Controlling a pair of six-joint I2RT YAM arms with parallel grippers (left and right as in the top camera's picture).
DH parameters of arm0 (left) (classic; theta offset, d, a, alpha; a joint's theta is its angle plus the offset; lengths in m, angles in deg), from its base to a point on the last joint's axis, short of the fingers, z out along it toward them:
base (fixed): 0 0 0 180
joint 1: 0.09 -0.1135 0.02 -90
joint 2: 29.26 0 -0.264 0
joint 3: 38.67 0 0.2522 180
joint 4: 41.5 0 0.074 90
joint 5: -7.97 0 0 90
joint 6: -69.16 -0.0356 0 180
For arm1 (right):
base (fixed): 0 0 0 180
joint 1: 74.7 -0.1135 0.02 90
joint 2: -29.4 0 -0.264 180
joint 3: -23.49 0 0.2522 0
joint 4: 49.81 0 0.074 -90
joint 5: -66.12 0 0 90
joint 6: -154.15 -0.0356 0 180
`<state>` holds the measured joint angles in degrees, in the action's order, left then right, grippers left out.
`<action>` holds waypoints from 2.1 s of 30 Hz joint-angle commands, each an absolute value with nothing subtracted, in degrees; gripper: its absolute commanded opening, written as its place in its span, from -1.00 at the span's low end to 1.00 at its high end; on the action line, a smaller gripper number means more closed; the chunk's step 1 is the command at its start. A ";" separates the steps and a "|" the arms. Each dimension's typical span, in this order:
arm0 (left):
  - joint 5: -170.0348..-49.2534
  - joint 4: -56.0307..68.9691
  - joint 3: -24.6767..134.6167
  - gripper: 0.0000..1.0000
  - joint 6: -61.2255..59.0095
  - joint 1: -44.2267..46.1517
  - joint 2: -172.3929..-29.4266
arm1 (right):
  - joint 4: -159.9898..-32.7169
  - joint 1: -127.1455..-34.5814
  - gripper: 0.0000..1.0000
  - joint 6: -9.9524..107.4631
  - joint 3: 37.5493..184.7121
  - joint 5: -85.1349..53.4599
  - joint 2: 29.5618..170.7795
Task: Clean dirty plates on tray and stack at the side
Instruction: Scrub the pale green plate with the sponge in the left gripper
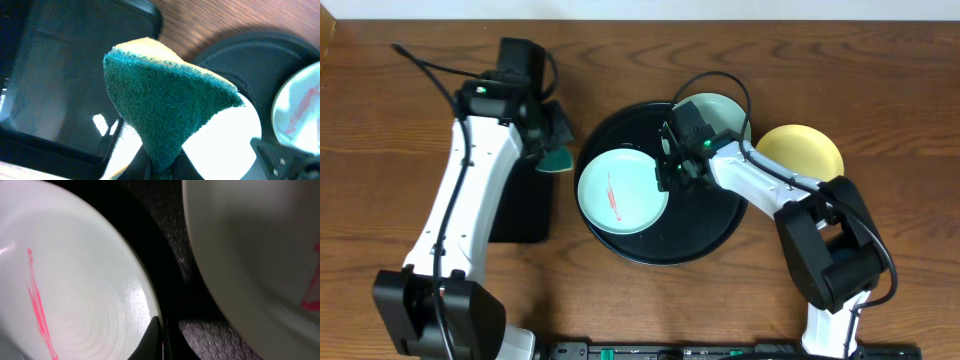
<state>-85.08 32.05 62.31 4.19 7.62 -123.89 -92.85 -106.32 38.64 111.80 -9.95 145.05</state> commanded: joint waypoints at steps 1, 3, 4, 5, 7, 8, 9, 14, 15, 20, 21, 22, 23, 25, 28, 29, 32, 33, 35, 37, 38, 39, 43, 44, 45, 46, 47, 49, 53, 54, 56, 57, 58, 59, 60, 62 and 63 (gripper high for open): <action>-84.53 31.99 60.13 -0.85 4.94 10.48 -124.11 | -92.67 -106.32 -0.98 34.05 112.47 -10.32 148.05; -84.53 31.55 58.99 -0.85 6.49 12.05 -124.68 | -92.67 -105.90 -0.98 33.91 112.47 -10.08 148.14; -84.53 31.18 58.38 -0.85 7.12 12.86 -125.03 | -92.69 -105.84 -0.98 33.67 112.47 -10.08 148.14; -84.55 30.65 57.81 -0.85 7.58 13.65 -125.47 | -92.69 -105.81 -0.98 33.46 112.47 -10.10 148.14; -84.55 28.69 56.02 -0.85 8.00 16.16 -127.04 | -92.67 -105.84 -0.98 33.50 112.47 -10.12 148.14; -84.55 28.10 55.60 -0.85 8.00 17.04 -127.76 | -92.67 -105.88 -0.98 33.52 112.47 -10.12 148.14; -84.55 27.24 55.12 -0.85 8.00 18.00 -128.88 | -92.69 -105.88 -0.98 33.54 112.47 -10.12 148.14; -84.51 24.21 54.71 -0.85 8.00 20.64 -135.00 | -92.85 -105.88 -0.97 33.56 112.47 -10.12 148.14; -84.51 23.77 54.71 -0.85 8.00 20.75 -136.18 | -92.85 -105.88 -0.97 33.56 112.47 -10.12 148.14; -84.53 23.14 54.71 -0.85 7.97 20.80 -141.95 | -92.89 -105.88 -0.97 33.56 112.47 -10.12 148.14; -84.55 23.09 54.71 -0.85 7.95 20.91 -143.35 | -92.89 -105.86 -0.98 33.56 112.47 -10.14 148.14; -84.55 23.05 54.71 -0.85 7.93 21.08 -144.33 | -92.89 -105.88 -0.98 33.56 112.47 -10.14 148.14; -84.55 22.96 54.71 -0.85 7.89 21.19 -145.12 | -92.89 -105.88 -0.97 33.56 112.47 -10.14 148.14; -84.92 22.85 54.71 -0.85 7.03 21.34 -146.45 | -92.89 -105.86 -0.98 33.56 112.47 -10.14 148.14; -89.38 21.65 54.71 -0.85 2.60 21.37 -147.06 | -92.89 -105.86 -0.98 33.56 112.47 -10.14 148.14; -94.15 19.92 54.71 -0.85 -1.73 21.37 -147.04 | -92.89 -105.86 -0.98 33.54 112.47 -10.14 148.14; -102.39 16.73 54.71 -0.85 -8.81 21.37 -147.04 | -92.89 -105.86 -0.98 33.56 112.47 -10.14 148.14; -103.63 15.88 54.71 -0.85 -9.99 21.37 -147.04 | -92.89 -105.86 -0.97 33.61 112.47 -10.14 148.14; -103.41 13.96 54.71 -0.86 -10.06 21.37 -147.04 | -92.87 -105.88 -0.98 33.98 112.47 -10.12 148.14; -100.92 12.18 54.71 -0.86 -7.96 21.37 -147.04 | -92.87 -105.88 -0.98 34.00 112.47 -10.12 148.14; -97.89 11.77 54.71 -0.86 -4.86 21.37 -147.04 | -92.89 -105.88 -0.97 34.00 112.47 -10.12 148.14; -94.08 11.77 54.71 -0.85 -0.88 21.37 -147.02 | -92.89 -105.88 -0.98 34.00 112.47 -10.12 148.14; -80.36 15.05 54.71 -0.86 13.81 21.37 -147.02 | -92.89 -105.88 -0.98 34.02 112.47 -10.14 148.14; -78.65 16.47 54.71 -0.85 16.15 21.37 -147.00 | -92.89 -105.88 -0.98 34.05 112.47 -10.14 148.14; -78.30 17.36 54.71 -0.86 16.83 21.39 -147.00 | -92.89 -105.86 -0.98 34.05 112.47 -10.14 148.14; -78.32 18.11 54.71 -0.85 17.02 21.39 -147.00 | -92.89 -105.88 -0.98 34.02 112.47 -10.14 148.14; -78.39 19.00 54.71 -0.86 17.00 21.39 -147.00 | -92.89 -105.88 -0.98 34.02 112.47 -10.14 148.14; -78.39 21.10 54.71 -0.85 16.96 21.43 -146.97 | -92.89 -105.88 -0.98 34.00 112.47 -10.14 148.14; -82.04 25.06 54.71 -0.86 9.37 21.48 -146.91 | -92.89 -105.88 -0.98 34.02 112.47 -10.14 148.16; -84.55 25.19 54.71 -0.85 6.23 21.48 -146.91 | -92.89 -105.86 -0.98 34.02 112.47 -10.14 148.16; -89.80 25.15 54.71 -0.86 0.45 21.48 -146.91 | -92.89 -105.86 -0.98 34.00 112.47 -10.14 148.16; -93.10 25.15 54.71 -0.85 -2.47 21.48 -146.91 | -92.89 -105.88 -0.98 34.02 112.47 -10.14 148.16; -95.46 25.15 54.71 -0.86 -4.66 21.48 -146.91 | -92.89 -105.88 -0.97 34.00 112.47 -10.14 148.16; -97.91 25.10 54.71 -0.86 -6.69 21.48 -146.91 | -92.89 -105.88 -0.98 34.00 112.47 -10.14 148.16; -99.92 24.97 54.71 -0.85 -8.59 21.48 -146.91 | -92.89 -105.88 -0.98 34.00 112.47 -10.12 148.16; -102.69 24.42 54.71 -0.86 -11.02 21.48 -146.91 | -92.85 -105.86 -0.98 33.98 112.47 -10.14 148.16; -102.82 23.88 54.71 -0.85 -11.22 21.48 -146.91 | -92.80 -105.86 -0.98 34.00 112.47 -10.14 148.16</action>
<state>-93.30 24.03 55.95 -3.28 20.86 -145.22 -92.56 -105.79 34.59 112.32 -9.12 146.12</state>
